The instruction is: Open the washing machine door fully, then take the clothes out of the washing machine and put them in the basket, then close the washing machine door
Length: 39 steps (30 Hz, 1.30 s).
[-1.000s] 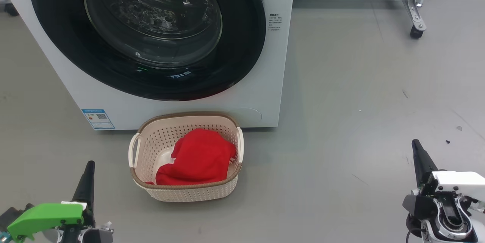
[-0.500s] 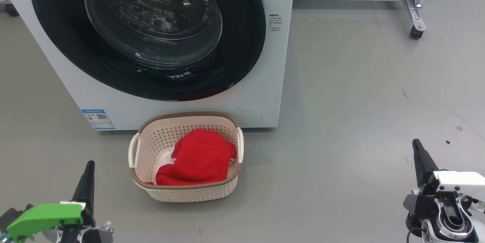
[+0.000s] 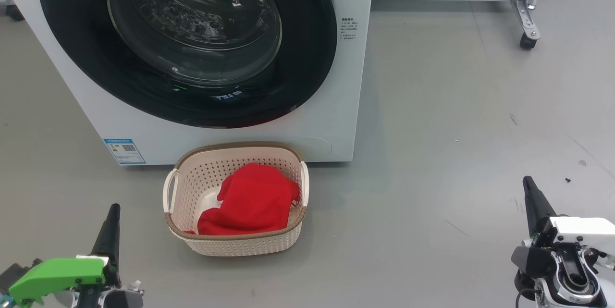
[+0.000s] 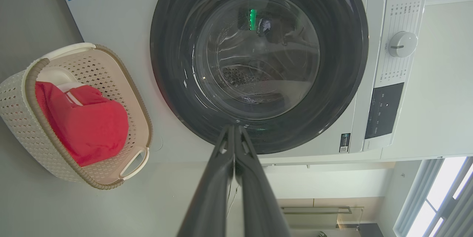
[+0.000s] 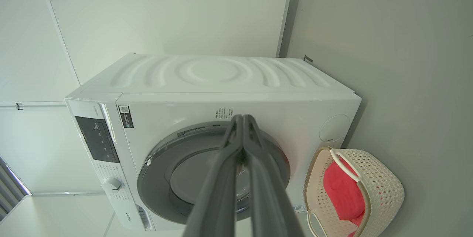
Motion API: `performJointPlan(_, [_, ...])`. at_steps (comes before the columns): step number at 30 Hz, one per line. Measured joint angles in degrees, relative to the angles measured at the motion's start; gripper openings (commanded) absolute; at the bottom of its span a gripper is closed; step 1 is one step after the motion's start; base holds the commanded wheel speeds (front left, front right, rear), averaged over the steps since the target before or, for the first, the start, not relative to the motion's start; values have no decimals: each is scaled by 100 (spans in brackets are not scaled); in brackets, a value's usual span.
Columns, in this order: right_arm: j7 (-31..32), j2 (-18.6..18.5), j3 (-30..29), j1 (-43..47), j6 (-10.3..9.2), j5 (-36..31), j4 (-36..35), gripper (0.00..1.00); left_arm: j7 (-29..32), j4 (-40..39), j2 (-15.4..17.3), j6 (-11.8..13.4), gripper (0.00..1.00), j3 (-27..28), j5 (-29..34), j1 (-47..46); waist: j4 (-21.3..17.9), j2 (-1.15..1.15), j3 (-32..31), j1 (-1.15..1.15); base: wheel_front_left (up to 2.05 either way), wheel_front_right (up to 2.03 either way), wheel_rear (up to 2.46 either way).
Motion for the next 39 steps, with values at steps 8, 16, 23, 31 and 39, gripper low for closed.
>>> performJointPlan(8, [0, 0, -1, 0, 0, 0, -1, 0, 0, 0, -1, 1, 0, 2, 0, 0, 0, 0, 0, 0, 0, 0, 0])
performJointPlan(16, [0, 0, -2, 0, 0, 0, -3, 0, 1, 0, -1, 1, 0, 4, 0, 0, 0, 0, 0, 0, 0, 0, 0])
performJointPlan(23, [0, 0, -3, 0, 0, 0, -4, 0, 1, 0, -2, 1, 0, 5, 0, 0, 1, 0, 0, 0, 0, 0, 0])
performJointPlan(31, [0, 0, -3, 0, 0, 0, -5, 0, 1, 0, -3, 1, 0, 9, 0, -1, 1, 0, 0, 0, 0, 0, 0])
performJointPlan(39, [0, 0, -3, 1, 0, 0, -7, 0, 1, -2, -4, 0, 0, 10, 0, -1, 1, 0, 1, 0, 0, 0, 0])
